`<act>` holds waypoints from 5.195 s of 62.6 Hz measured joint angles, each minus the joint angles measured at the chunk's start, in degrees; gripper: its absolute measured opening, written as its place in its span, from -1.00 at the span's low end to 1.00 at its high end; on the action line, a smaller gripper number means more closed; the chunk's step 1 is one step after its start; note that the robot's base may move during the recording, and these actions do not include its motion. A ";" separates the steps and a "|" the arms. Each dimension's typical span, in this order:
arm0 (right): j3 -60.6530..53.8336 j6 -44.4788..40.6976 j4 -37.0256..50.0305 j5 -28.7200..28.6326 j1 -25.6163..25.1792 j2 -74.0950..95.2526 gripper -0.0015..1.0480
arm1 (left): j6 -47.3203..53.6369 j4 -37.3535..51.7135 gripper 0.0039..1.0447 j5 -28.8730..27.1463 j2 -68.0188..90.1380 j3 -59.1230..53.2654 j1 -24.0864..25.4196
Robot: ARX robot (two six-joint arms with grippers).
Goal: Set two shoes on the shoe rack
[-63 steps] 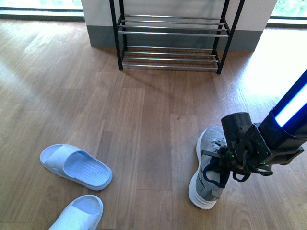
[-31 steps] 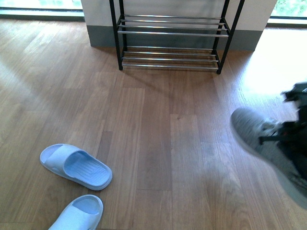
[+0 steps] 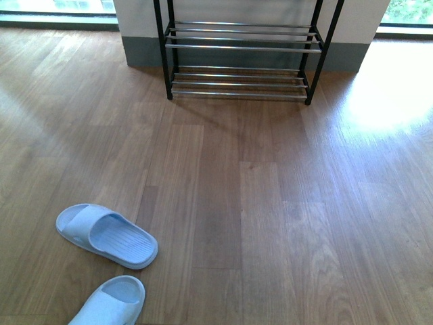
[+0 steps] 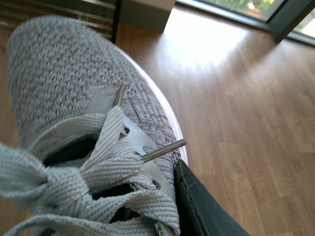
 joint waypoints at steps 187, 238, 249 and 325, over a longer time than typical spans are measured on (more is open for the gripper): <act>-0.13 0.22 -0.70 -0.11 0.70 -3.56 -0.93 | 0.04 0.00 -0.97 0.00 0.00 0.00 -0.11; -0.13 0.22 -0.70 -0.13 0.70 -3.58 -0.93 | 0.04 0.00 -0.97 0.00 0.00 0.00 -0.11; -0.13 0.22 -0.70 -0.13 0.70 -3.37 -0.93 | 0.04 0.00 -0.97 0.02 0.04 0.00 -0.11; -2.64 4.26 7.54 -16.09 -1.27 -5.44 -0.93 | 0.04 0.00 -0.97 -0.02 -0.09 0.00 -0.13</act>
